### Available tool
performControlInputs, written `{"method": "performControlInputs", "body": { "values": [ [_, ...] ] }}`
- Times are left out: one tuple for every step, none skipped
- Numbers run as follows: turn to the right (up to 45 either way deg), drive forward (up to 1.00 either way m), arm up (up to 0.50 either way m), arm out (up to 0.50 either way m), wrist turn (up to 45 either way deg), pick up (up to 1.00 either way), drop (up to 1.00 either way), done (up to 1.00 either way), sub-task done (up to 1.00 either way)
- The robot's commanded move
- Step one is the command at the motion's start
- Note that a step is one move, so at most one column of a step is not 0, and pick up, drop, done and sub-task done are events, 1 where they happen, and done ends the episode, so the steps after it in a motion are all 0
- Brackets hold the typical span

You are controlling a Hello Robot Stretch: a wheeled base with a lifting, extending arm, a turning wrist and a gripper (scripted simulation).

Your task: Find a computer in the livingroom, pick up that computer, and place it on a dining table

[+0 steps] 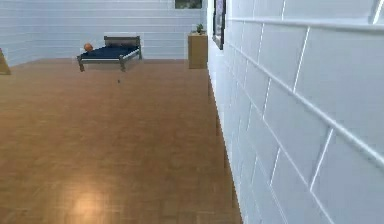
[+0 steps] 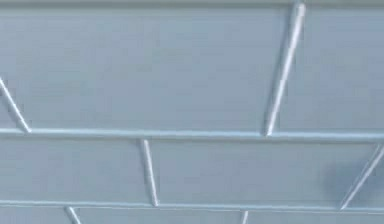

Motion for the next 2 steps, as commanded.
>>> {"method": "performControlInputs", "body": {
  "values": [
    [0.0, 0.35, 0.0, 0.0, 0.0, 0.0, 0.0, 0.0, 0.0],
    [-45.0, 0.0, 0.0, 0.0, 0.0, 0.0, 0.0, 0.0, 0.0]
  ]
}}
